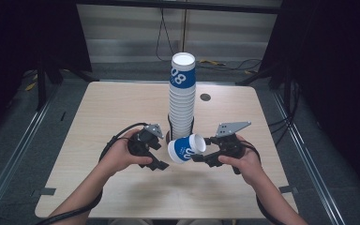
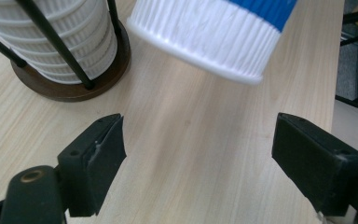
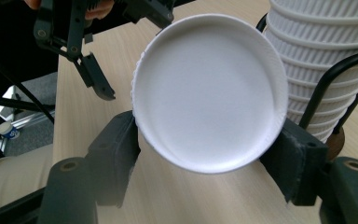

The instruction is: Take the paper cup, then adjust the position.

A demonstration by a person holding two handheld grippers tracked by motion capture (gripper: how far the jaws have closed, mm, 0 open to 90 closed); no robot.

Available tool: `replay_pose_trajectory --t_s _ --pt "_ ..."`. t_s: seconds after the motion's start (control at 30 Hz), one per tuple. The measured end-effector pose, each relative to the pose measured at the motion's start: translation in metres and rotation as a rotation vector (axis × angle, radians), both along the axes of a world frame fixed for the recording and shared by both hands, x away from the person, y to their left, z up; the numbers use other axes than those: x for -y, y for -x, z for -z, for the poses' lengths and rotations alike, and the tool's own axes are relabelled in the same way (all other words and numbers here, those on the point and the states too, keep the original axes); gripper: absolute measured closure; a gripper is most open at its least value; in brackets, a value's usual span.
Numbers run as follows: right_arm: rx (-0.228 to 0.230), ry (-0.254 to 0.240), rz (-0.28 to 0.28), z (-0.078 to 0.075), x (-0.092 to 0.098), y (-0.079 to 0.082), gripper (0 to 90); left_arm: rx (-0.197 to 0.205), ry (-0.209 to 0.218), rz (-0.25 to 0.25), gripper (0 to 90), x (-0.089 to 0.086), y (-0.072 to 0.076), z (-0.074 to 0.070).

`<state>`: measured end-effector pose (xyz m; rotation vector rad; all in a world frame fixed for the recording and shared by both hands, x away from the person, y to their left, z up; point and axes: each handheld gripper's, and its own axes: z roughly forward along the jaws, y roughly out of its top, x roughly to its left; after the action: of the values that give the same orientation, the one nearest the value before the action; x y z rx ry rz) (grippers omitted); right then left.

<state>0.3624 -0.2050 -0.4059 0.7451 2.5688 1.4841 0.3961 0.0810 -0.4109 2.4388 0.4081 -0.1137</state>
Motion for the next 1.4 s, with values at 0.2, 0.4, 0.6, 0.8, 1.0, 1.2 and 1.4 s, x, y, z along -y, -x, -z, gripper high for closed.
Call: replay_pose_trajectory --t_s 0.2,0.4,0.6,0.8,1.0,1.2,1.4 --pt "-0.002 -0.013 0.006 -0.001 0.000 0.000 30.5 -0.006 0.016 -0.006 17.0 -0.003 0.000 0.008" --pt "-0.003 -0.016 0.005 -0.001 0.000 0.000 30.6 -0.007 0.033 -0.015 17.0 -0.003 -0.001 0.013" --pt "-0.002 -0.020 0.012 -0.002 0.001 0.000 30.6 -0.008 0.053 -0.018 16.9 -0.004 0.000 0.019" --pt "-0.002 -0.025 0.010 -0.001 0.001 0.001 30.5 -0.012 0.077 -0.033 16.9 -0.004 0.002 0.021" --pt "0.001 -0.028 0.012 -0.003 0.002 0.001 30.5 -0.011 0.078 -0.047 16.9 -0.005 0.002 0.019" --pt "0.003 -0.032 0.012 -0.005 0.000 0.002 30.5 -0.003 0.103 -0.051 16.9 -0.007 0.004 0.016" --pt "0.012 -0.033 0.004 -0.008 -0.003 0.001 30.5 -0.004 0.112 -0.052 16.9 -0.009 0.006 0.016"
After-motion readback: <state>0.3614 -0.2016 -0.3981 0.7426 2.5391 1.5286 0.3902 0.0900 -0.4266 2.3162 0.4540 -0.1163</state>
